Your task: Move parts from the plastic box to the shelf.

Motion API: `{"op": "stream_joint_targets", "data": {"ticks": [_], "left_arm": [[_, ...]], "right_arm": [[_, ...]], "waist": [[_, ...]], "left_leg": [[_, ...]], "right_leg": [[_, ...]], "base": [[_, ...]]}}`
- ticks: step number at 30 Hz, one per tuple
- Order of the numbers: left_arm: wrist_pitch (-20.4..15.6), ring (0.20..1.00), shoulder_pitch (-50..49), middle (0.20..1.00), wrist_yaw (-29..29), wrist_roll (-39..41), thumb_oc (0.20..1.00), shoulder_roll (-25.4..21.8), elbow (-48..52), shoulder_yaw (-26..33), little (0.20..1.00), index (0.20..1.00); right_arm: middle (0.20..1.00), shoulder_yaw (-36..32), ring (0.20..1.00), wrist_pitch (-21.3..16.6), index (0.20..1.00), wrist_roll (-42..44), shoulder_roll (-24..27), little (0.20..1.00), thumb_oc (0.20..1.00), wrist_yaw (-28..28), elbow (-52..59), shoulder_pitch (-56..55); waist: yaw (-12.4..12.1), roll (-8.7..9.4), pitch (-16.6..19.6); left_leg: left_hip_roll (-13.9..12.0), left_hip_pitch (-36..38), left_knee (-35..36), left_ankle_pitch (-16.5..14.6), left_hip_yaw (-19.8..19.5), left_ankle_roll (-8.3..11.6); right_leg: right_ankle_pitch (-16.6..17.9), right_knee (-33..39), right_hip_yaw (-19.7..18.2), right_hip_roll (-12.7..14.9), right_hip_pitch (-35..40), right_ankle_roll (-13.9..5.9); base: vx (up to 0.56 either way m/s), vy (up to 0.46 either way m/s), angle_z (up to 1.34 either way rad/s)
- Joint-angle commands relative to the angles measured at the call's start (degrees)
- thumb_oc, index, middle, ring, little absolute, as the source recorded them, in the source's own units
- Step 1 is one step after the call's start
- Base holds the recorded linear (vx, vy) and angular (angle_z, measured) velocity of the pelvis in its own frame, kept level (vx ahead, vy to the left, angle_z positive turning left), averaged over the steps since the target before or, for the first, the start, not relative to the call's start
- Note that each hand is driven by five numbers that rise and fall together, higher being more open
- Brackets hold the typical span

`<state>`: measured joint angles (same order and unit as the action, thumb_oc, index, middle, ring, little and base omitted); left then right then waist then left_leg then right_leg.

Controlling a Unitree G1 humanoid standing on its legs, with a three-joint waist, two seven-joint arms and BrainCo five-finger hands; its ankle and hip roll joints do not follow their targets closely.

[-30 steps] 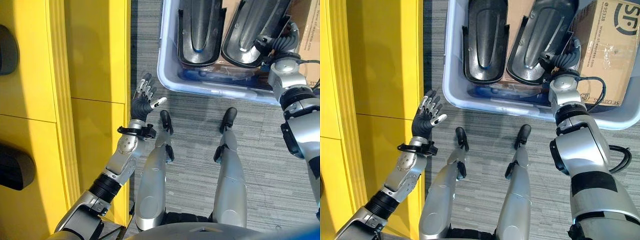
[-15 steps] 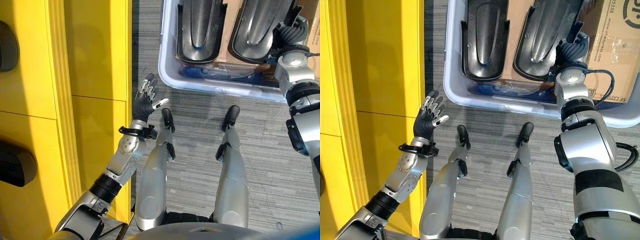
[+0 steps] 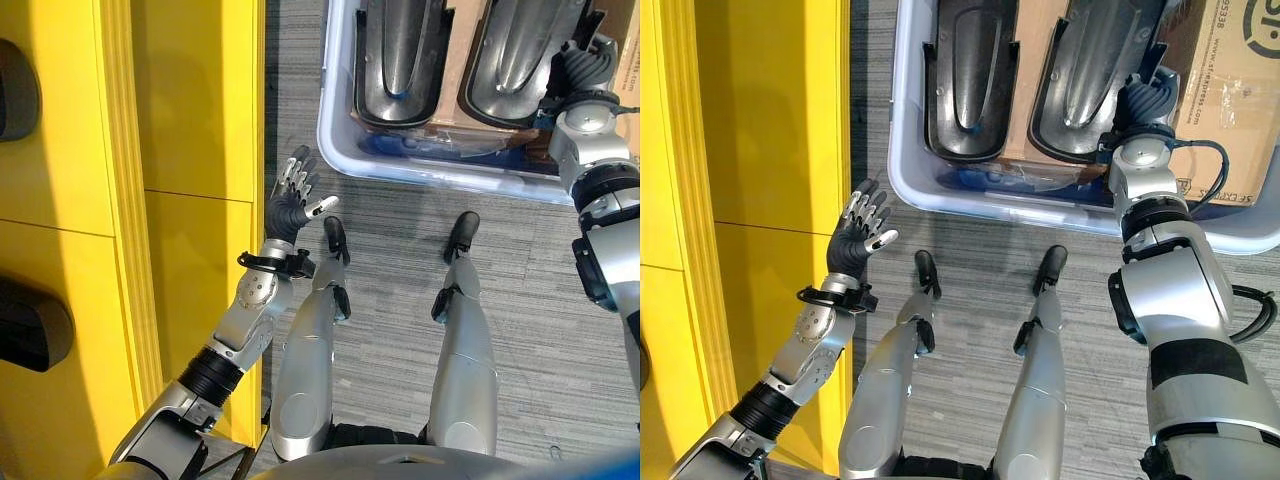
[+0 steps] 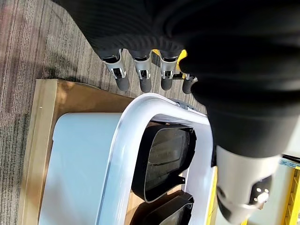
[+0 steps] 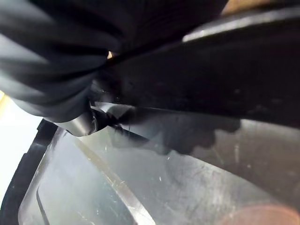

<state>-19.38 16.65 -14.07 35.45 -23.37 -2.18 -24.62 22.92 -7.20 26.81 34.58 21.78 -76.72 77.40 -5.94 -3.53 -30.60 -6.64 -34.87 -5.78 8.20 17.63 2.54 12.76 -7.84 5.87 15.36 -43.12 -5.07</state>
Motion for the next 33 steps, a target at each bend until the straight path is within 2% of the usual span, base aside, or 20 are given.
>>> {"op": "stream_joint_targets", "data": {"ticks": [1, 8, 11, 16, 18, 19, 22, 27, 33], "left_arm": [[-2.74, 1.000, -3.02, 1.000, 0.84, 0.44, 1.000, -1.64, 7.13, -0.18, 1.000, 1.000], [-2.86, 1.000, -2.51, 1.000, 0.77, 0.39, 1.000, -1.85, 6.75, -0.13, 1.000, 1.000], [-2.68, 1.000, -2.63, 1.000, 0.57, -0.04, 1.000, -2.31, 6.87, 0.50, 1.000, 1.000], [-2.39, 1.000, -3.87, 1.000, 0.72, -0.50, 1.000, -2.88, 7.28, 1.34, 1.000, 1.000], [-2.03, 1.000, -4.93, 1.000, 0.62, -0.96, 1.000, -3.06, 7.33, 2.33, 1.000, 1.000], [-2.02, 1.000, -4.97, 1.000, 0.62, -0.97, 1.000, -3.09, 7.36, 2.31, 1.000, 1.000], [-1.75, 1.000, -6.47, 1.000, 0.97, -1.39, 1.000, -3.25, 7.37, 3.66, 1.000, 1.000], [-1.49, 1.000, -7.60, 1.000, 1.26, -2.11, 1.000, -3.62, 7.84, 4.32, 1.000, 1.000], [-0.84, 1.000, -10.83, 1.000, 2.44, -3.49, 1.000, -3.83, 6.48, 6.36, 1.000, 1.000]], "right_arm": [[0.200, 3.42, 0.200, -1.73, 0.200, 0.51, 4.21, 0.200, 0.200, 1.40, 0.26, 0.72], [0.200, 2.26, 0.200, -4.62, 0.200, 2.73, 3.55, 0.200, 0.200, 2.67, 7.36, -1.05], [0.200, 3.78, 0.200, -5.58, 0.200, 0.24, 2.97, 0.200, 0.200, 3.64, 13.49, -1.40], [0.200, 3.75, 0.200, -6.41, 0.200, -1.20, 2.26, 0.200, 0.200, 4.49, 19.41, -2.22], [0.200, 3.34, 0.200, -7.27, 0.200, -2.97, 2.34, 0.200, 0.200, 5.03, 26.65, -4.05], [0.200, 3.27, 0.200, -7.21, 0.200, -3.03, 2.33, 0.200, 0.200, 5.08, 26.77, -4.17], [0.200, 1.70, 0.200, -7.38, 0.200, -7.92, 3.22, 0.200, 0.200, 5.74, 38.52, -9.13], [0.200, -0.73, 0.200, -7.68, 0.200, -10.18, 3.03, 0.200, 0.200, 5.76, 45.79, -13.86], [0.200, -6.09, 0.200, -9.18, 0.200, -12.02, 0.30, 0.200, 0.200, 2.84, 59.48, -28.17]], "waist": [[-0.44, -3.09, 0.81], [0.00, -2.25, 0.81], [0.31, -1.18, 0.81], [0.71, -0.49, 0.81], [1.19, 0.09, 0.81], [1.18, 0.11, 0.81], [1.94, 1.37, 1.14], [2.39, 2.08, 1.70], [3.27, 2.87, 4.54]], "left_leg": [[-0.11, 2.28, -0.90, -4.30, -12.48, 0.93], [0.06, 4.86, -0.40, -4.25, -13.05, 0.95], [-0.14, 6.27, 0.23, -4.10, -13.28, 1.06], [-0.28, 7.76, 0.97, -3.81, -13.32, 1.01], [-0.42, 8.72, 0.95, -3.94, -13.26, 0.98], [-0.42, 8.78, 0.97, -3.94, -13.26, 0.98], [-0.80, 10.31, 0.94, -4.05, -13.22, 1.02], [-0.96, 11.76, 1.16, -4.04, -13.43, 1.04], [-1.22, 16.82, 3.21, -3.63, -13.73, 1.16]], "right_leg": [[-9.04, -12.13, 0.15, -0.71, 0.16, -3.28], [-9.38, -12.55, 0.61, -0.52, 2.64, -3.31], [-9.26, -12.10, 0.96, -0.66, 4.30, -3.27], [-9.17, -11.63, 0.98, -0.86, 5.78, -3.21], [-9.22, -11.71, 0.91, -1.04, 6.47, -3.10], [-9.23, -11.70, 0.92, -1.04, 6.53, -3.10], [-9.31, -11.39, 1.05, -1.30, 8.33, -2.90], [-9.50, -11.15, 1.35, -1.46, 10.02, -2.85], [-9.86, -9.35, 2.42, -1.63, 15.65, -2.71]], "base": [[0.00, 0.007, 0.05], [-0.01, 0.003, 0.06], [-0.02, -0.005, 0.05], [0.00, 0.000, 0.01], [0.00, 0.000, 0.00], [0.00, 0.000, 0.00], [-0.01, -0.006, -0.07], [0.00, -0.002, -0.01], [0.03, -0.006, -0.03]]}}
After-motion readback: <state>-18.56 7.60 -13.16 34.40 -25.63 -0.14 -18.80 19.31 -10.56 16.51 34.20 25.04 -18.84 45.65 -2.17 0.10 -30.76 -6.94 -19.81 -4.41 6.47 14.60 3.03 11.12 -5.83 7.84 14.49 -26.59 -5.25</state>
